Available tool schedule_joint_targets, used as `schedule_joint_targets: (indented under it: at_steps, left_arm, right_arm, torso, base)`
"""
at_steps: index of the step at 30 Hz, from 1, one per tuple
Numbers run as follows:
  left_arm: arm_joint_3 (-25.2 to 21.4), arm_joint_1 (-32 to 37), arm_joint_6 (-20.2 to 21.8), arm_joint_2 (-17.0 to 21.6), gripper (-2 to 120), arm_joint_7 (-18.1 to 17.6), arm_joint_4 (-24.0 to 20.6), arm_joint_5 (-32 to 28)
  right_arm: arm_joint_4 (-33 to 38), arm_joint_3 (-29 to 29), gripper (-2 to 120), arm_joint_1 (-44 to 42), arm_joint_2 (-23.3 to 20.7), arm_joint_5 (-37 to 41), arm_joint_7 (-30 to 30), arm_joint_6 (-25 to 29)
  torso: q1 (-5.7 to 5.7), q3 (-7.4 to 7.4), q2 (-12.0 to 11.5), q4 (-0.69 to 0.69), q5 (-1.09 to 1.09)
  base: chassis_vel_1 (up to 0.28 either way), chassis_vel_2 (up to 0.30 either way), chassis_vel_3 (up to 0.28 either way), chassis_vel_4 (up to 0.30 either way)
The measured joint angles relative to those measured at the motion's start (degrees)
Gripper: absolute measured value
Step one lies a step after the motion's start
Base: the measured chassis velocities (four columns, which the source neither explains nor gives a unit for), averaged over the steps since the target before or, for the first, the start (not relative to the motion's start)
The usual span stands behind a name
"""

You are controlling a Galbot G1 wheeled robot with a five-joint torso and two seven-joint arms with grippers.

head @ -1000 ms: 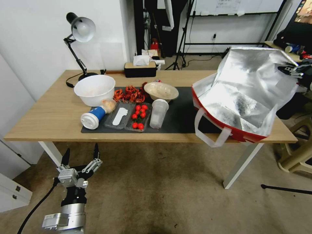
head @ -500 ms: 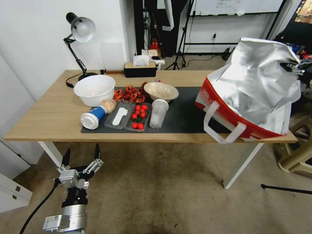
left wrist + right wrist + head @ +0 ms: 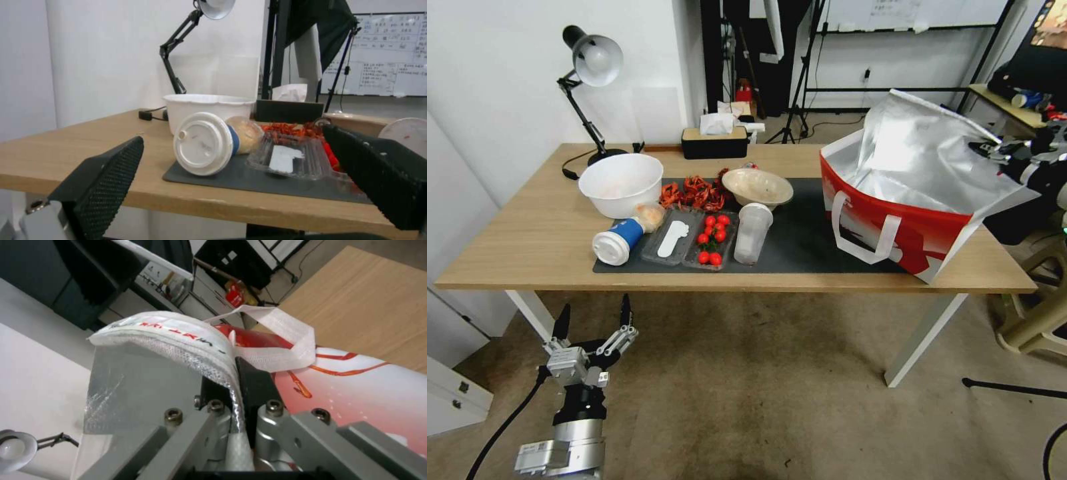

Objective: Pick up the food delivery bag from the floor and place it on the table.

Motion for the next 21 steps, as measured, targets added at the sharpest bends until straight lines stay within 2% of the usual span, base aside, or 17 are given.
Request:
schedule_joint_targets:
  at_steps: [8,10,12,13,16,21]
  left_arm:
    - [0.2,0.0,0.0,-0.6,100,0.0,0.3,0.5]
    - [0.3,0.1,0.0,-0.7,100,0.0,0.3,0.7]
    - [0.3,0.3,-0.2,-1.0,100,0.0,0.3,0.8]
    - [0.3,0.3,-0.2,-1.0,100,0.0,0.3,0.8]
    - [0.3,0.8,-0.8,-1.3,100,0.0,0.3,1.0]
    - [0.2,1.2,-1.2,-1.5,100,0.0,0.3,1.1]
  right_arm:
    - [-1.2,-1.8,1,1.7,0.0,-2.2,-2.5,-0.2]
    - [-1.6,-2.7,7,2.4,0.0,-4.0,-3.9,0.3]
    - [-1.9,-3.2,19,2.7,0.0,-5.0,-5.5,0.9]
    - [-1.9,-3.2,19,2.7,0.0,-5.0,-5.5,0.9]
    - [-2.4,-3.8,34,3.3,-0.1,-6.1,-7.5,1.3]
    - [-2.6,-4.4,45,3.9,-0.3,-8.3,-8.9,2.1]
  torso:
    - [0.0,0.0,0.0,0.0,0.0]
    - [0.0,0.0,0.0,0.0,0.0]
    - [0.0,0.0,0.0,0.0,0.0]
    - [0.0,0.0,0.0,0.0,0.0]
    - [0.0,0.0,0.0,0.0,0.0]
    - [0.0,0.0,0.0,0.0,0.0]
  base:
    - [0.0,0.0,0.0,0.0]
    - [0.0,0.0,0.0,0.0]
    - [0.0,0.0,0.0,0.0]
    - [0.0,0.0,0.0,0.0]
    - [0.0,0.0,0.0,0.0]
    - [0.0,0.0,0.0,0.0]
